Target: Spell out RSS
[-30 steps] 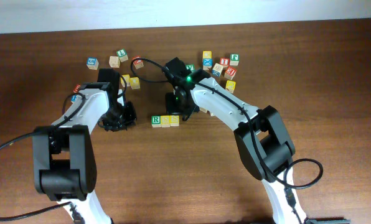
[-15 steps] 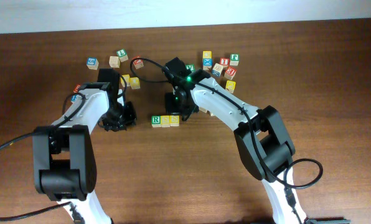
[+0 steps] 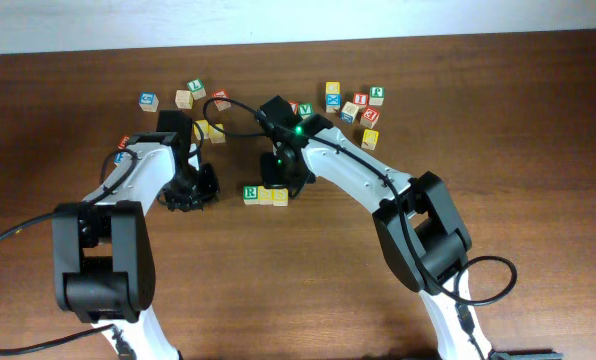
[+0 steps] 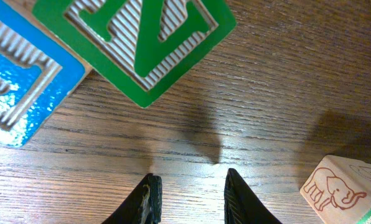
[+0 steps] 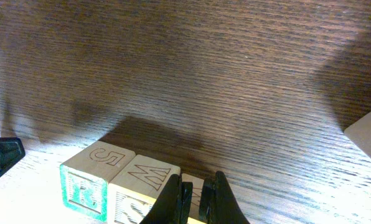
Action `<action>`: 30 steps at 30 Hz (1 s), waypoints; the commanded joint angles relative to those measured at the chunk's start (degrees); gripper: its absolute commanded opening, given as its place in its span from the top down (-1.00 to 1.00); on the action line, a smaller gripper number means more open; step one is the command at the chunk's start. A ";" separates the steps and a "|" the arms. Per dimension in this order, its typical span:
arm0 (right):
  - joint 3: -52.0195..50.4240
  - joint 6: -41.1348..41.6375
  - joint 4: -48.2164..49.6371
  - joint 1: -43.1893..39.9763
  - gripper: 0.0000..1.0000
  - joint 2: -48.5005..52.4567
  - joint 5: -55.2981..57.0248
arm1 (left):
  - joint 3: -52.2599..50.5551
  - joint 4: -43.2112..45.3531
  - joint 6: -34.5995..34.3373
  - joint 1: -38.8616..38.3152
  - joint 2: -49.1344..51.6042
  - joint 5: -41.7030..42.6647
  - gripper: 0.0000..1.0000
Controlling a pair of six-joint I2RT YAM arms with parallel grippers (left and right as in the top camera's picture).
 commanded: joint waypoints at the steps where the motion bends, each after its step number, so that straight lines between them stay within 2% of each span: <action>1: -0.63 0.46 0.22 0.26 0.92 1.40 0.09 | 1.03 -0.15 -0.61 0.15 0.79 -0.61 0.48; 6: 1.01 0.44 -1.25 -1.07 0.92 1.33 1.38 | 1.03 -0.39 -0.57 0.15 0.79 -0.44 0.48; 15: 14.32 -3.72 -23.28 -6.88 0.92 1.25 1.16 | 1.03 -0.50 -0.57 0.15 0.79 -0.46 0.46; 20: 15.67 -4.33 -34.99 -6.03 0.91 1.27 1.16 | 1.03 -0.52 -0.57 0.15 0.79 -0.44 0.45; 23: 13.44 -4.28 -35.60 -3.63 0.91 1.27 1.14 | 1.03 -0.52 -0.57 0.15 0.79 -0.46 0.46; 25: 10.36 -3.82 -32.50 -1.03 0.91 1.27 -0.22 | 1.03 -0.59 -0.59 0.33 0.79 -0.44 0.46; 30: 2.89 2.89 -25.20 3.37 0.92 1.27 -1.03 | 1.03 -2.16 -0.61 1.86 0.79 -0.44 0.49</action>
